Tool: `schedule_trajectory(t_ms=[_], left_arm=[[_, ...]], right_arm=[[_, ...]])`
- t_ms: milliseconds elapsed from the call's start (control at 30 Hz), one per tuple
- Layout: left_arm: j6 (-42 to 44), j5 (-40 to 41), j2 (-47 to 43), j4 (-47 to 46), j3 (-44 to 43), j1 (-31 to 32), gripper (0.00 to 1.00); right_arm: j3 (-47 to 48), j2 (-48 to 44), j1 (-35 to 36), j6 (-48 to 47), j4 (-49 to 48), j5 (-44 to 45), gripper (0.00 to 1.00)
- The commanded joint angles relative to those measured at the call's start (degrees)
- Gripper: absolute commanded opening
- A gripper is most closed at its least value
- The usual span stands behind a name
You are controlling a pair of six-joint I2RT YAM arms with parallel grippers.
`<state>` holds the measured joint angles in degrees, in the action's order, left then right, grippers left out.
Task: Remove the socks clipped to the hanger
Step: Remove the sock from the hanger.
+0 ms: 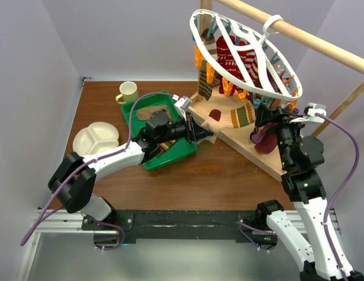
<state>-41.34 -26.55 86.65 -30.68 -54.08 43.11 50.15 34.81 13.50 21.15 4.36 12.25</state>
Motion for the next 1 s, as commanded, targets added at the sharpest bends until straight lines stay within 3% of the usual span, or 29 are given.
schedule_trajectory(t_ms=[0, 733, 967], left_arm=[[0.6, -0.5, -0.7, -1.7, -0.1, -0.4, 0.00], [-0.1, -1.2, 0.4, -2.9, 0.0, -0.4, 0.00], [-0.1, -1.4, 0.9, -3.2, 0.0, -0.3, 0.00]], right_arm=[[2.1, 0.3, 0.0, 0.1, -4.1, -3.7, 0.77], [2.2, 4.1, 0.0, 2.4, -12.1, 0.3, 0.71], [2.2, 4.3, 0.0, 3.5, -14.2, 1.5, 0.61]])
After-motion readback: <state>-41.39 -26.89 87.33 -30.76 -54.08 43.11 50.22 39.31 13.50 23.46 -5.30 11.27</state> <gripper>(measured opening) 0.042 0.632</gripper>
